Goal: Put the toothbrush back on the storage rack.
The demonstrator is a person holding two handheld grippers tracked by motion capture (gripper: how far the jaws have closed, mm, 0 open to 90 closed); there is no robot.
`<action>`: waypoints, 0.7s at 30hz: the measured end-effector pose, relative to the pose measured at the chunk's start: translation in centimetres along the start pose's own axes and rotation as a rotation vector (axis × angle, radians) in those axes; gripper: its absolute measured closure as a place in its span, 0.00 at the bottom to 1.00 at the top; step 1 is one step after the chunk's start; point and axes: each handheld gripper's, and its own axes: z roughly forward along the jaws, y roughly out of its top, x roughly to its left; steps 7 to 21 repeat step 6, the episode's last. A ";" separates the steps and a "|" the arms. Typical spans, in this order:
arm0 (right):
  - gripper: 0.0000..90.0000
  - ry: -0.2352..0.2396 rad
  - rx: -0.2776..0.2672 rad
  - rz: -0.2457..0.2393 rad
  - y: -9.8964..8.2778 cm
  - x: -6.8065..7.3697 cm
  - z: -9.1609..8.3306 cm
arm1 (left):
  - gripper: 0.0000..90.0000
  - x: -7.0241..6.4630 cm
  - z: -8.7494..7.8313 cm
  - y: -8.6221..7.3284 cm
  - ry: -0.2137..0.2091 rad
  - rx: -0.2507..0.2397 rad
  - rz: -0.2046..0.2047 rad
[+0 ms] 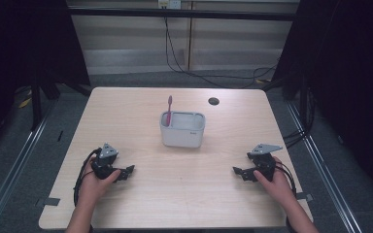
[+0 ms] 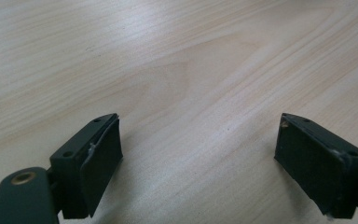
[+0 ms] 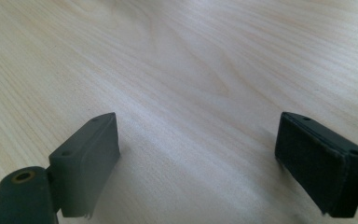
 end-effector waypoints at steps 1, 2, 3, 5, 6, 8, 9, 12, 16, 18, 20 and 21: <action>0.14 0.000 0.000 0.000 0.0 0.0 0.0 | 0.16 0.0 0.0 0.0 0.000 0.000 0.000; 0.14 0.000 0.000 0.000 0.0 0.0 0.0 | 0.16 0.0 0.0 0.0 0.000 0.000 0.000; 0.14 0.000 0.000 0.000 0.0 0.0 0.0 | 0.16 0.0 0.0 0.0 0.000 0.000 0.000; 0.14 0.000 0.000 0.000 0.0 0.0 0.0 | 0.16 0.0 0.0 0.0 -0.004 0.001 -0.001; 0.14 0.000 0.000 0.000 0.0 0.0 0.0 | 0.15 0.0 0.0 0.0 -0.007 0.005 0.002; 0.14 0.000 0.000 0.000 0.0 0.0 0.0 | 0.15 0.0 0.0 0.0 -0.007 0.005 0.002; 0.14 0.000 0.000 0.000 0.0 0.0 0.0 | 0.15 0.0 0.0 0.0 -0.007 0.005 0.002; 0.14 0.000 0.000 0.000 0.0 0.0 0.0 | 0.15 0.0 0.0 0.0 -0.007 0.005 0.002; 0.14 0.000 0.000 0.000 0.0 0.0 0.0 | 0.15 0.0 0.0 0.0 -0.007 0.005 0.002; 0.14 0.000 0.000 0.000 0.0 0.0 0.0 | 0.15 0.0 0.0 0.0 -0.007 0.005 0.002; 0.14 0.000 0.000 0.000 0.0 0.0 0.0 | 0.15 0.0 0.0 0.0 -0.007 0.005 0.002; 0.14 0.000 0.000 0.000 0.0 0.0 0.0 | 0.15 0.0 0.0 0.0 -0.007 0.005 0.002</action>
